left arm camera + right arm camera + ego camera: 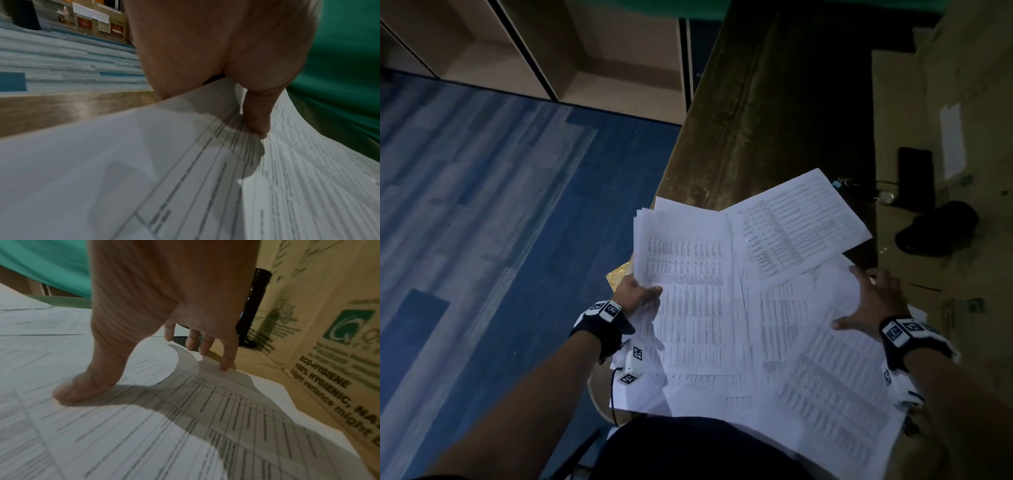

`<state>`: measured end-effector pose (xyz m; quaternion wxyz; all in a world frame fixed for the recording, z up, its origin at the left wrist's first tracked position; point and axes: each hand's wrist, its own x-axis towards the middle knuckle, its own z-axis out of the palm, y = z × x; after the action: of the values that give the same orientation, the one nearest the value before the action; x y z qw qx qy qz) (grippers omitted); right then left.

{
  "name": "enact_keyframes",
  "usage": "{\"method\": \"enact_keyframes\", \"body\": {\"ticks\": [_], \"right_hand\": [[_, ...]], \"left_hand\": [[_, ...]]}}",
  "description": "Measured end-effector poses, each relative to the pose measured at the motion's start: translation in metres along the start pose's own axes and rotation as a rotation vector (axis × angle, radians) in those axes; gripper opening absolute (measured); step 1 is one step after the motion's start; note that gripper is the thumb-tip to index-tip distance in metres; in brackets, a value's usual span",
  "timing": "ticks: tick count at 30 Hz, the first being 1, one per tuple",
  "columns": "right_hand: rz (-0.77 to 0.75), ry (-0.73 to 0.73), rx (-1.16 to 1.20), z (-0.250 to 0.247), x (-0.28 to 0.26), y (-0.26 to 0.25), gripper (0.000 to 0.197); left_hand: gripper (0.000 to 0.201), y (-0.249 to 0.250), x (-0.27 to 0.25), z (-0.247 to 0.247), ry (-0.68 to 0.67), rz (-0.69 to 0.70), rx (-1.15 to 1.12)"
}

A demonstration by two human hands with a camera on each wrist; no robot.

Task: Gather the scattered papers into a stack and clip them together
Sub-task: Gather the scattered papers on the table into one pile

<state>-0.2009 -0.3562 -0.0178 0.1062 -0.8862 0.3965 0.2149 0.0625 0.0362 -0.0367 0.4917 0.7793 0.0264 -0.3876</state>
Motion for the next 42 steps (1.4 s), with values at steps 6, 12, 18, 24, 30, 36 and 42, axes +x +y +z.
{"method": "enact_keyframes", "body": {"ticks": [6, 12, 18, 24, 30, 36, 42], "right_hand": [[0.081, -0.035, 0.010, -0.003, 0.001, 0.008, 0.136], [0.128, -0.082, 0.110, -0.005, 0.001, 0.033, 0.123], [0.104, -0.254, 0.427, -0.009, -0.008, 0.034, 0.075], [-0.004, -0.275, 0.277, -0.028, -0.022, 0.006, 0.045], [-0.031, 0.178, 0.126, -0.113, -0.039, -0.032, 0.034], [-0.412, 0.371, 0.203, -0.236, -0.074, -0.055, 0.012], [-0.699, 0.177, 0.318, -0.283, -0.116, -0.095, 0.010]], "left_hand": [[0.023, 0.005, 0.000, 0.005, 0.067, 0.023, 0.141], [0.015, 0.019, -0.005, 0.026, 0.132, 0.111, 0.273], [0.016, 0.031, -0.007, 0.048, 0.103, 0.187, 0.357], [0.010, 0.027, -0.012, 0.060, 0.108, 0.164, 0.393], [0.013, 0.034, -0.017, 0.063, 0.064, 0.216, 0.435], [0.013, 0.037, -0.017, 0.068, 0.068, 0.240, 0.478], [0.020, 0.039, -0.015, 0.067, 0.050, 0.200, 0.420]]}}
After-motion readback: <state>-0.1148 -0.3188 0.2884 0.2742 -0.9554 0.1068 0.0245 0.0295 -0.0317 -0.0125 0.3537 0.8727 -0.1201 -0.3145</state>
